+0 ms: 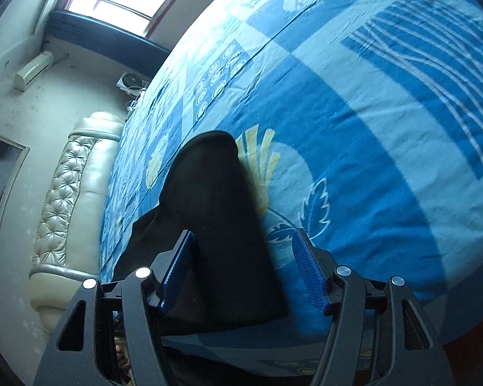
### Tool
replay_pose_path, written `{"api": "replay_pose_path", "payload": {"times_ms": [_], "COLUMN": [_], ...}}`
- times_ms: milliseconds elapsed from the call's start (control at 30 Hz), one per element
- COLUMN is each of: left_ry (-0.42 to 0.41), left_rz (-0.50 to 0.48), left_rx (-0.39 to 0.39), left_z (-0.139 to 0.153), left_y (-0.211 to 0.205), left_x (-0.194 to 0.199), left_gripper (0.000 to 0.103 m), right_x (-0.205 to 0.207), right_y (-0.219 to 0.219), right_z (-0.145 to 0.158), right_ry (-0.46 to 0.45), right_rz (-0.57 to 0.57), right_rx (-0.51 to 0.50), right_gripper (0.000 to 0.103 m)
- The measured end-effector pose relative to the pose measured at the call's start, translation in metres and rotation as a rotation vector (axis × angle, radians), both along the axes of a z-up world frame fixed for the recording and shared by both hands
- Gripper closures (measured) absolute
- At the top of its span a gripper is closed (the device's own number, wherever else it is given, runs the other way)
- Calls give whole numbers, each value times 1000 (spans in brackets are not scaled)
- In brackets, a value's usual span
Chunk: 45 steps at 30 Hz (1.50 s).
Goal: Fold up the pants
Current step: 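Grasp the folded edge of the black pants with the right tool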
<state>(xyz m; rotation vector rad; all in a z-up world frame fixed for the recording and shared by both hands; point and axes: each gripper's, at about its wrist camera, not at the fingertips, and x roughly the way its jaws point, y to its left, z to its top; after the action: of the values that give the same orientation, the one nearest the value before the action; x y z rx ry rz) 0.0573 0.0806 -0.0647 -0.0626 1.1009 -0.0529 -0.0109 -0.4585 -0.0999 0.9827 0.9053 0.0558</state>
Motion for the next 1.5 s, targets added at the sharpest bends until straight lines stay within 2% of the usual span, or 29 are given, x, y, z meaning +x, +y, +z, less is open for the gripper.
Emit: {"api": "replay_pose_path", "payload": {"times_ms": [67,100,167,233,300,400,600,767,900,967,1000,1167,1300,1333,1400,1500], "left_ry": [0,0,0,0,0,-2,-2,-4,-7,-7,-7,-7,-7,-6,-7,-6], "left_rz": [1,0,-1,-1,-1,-1,-1,2,-1,0,0,0,0,0,0,-1], "left_rx": [0,-1,-1,-1,0,1,1,0,-2,-3,-2,-2,-2,-2,-2,-3], "left_z": [0,0,0,0,0,0,-1,-1,-1,-1,-1,-1,-2,-2,-2,-2], "left_y": [0,0,0,0,0,0,-1,-1,0,0,0,0,1,1,1,1], "left_x": [0,0,0,0,0,0,0,-1,-1,-1,-1,-1,-1,-1,-1,0], "left_gripper": [5,5,5,5,5,5,5,5,5,5,5,5,5,5,5,5], "right_x": [-1,-2,-1,0,0,-3,-3,32,65,77,81,86,68,62,56,55], "right_y": [1,2,5,8,8,6,-11,-28,-40,-39,-36,-23,4,17,51,109], "right_z": [-9,-14,-17,-19,-23,-30,-14,-15,-24,-25,-26,-11,42,53,67,60], "right_ry": [-10,-11,-5,11,12,-2,-35,-53,-54,-7,21,65,50,20,-48,-58], "right_rz": [28,39,48,76,82,76,78,73,20,16,25,35,-29,-26,57,250], "right_rx": [76,99,52,-7,-16,-2,47,98,150,99,67,-48,-362,-388,-340,-254], "right_gripper": [40,45,56,71,73,73,64,59,56,59,67,69,67,67,67,67]}}
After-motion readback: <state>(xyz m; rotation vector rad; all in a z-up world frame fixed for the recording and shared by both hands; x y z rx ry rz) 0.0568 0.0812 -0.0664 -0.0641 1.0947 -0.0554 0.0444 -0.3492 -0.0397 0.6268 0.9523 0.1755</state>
